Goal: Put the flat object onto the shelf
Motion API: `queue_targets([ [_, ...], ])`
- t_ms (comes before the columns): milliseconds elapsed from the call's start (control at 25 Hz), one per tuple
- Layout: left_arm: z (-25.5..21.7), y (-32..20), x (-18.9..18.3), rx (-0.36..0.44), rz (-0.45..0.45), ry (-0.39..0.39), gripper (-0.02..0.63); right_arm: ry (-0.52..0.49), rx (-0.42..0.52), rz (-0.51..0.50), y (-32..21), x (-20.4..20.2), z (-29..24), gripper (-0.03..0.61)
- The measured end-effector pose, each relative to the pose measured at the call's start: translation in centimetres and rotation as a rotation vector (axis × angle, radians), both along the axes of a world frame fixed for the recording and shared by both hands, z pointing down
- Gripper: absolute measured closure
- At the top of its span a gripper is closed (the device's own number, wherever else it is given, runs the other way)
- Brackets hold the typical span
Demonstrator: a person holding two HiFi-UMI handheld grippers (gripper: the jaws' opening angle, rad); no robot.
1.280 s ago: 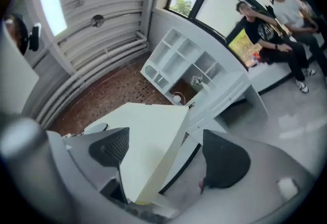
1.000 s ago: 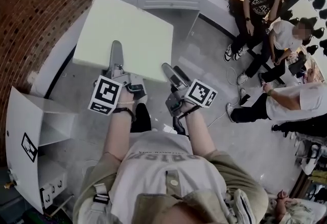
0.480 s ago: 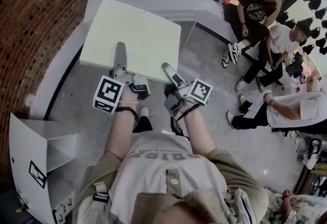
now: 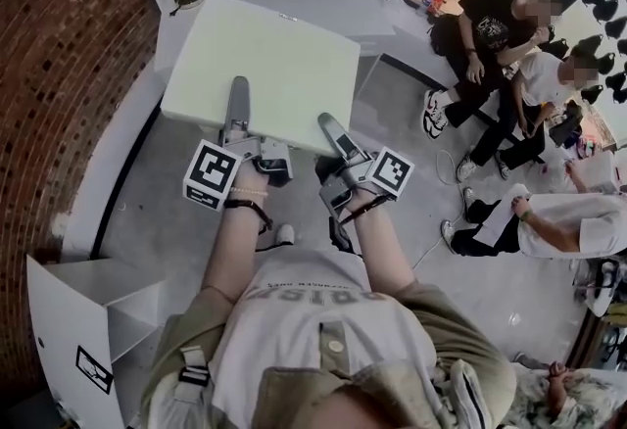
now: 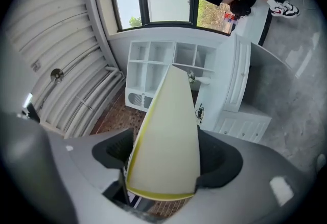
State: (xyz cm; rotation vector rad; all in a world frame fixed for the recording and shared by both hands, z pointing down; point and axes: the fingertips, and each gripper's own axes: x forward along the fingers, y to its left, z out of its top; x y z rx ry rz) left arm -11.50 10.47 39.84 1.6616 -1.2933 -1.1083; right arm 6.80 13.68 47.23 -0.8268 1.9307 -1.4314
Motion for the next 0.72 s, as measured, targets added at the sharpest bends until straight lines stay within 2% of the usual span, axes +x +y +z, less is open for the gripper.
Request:
queue_targets([
  [240,-0.6,-4.3,0.6,0.050,0.167,-0.060,0.265,0.034,0.055,0.051,-4.9,0.3,-1.5,0.193],
  [320,-0.4,-5.4,0.7,0.056,0.199,-0.058,0.262,0.064,0.084,0.057,-6.3,0.5,-2.1,0.195],
  [480,0.2,-7.1,0.9,0.033,0.223,-0.046,0.259,0.106,0.110,0.063,-9.0,1.1,-3.1,0.195],
  [720,0.7,-10.0,1.6,0.031,0.221,0.028,0.267,0.115,0.152,0.061,-12.9,1.7,-4.5,0.198],
])
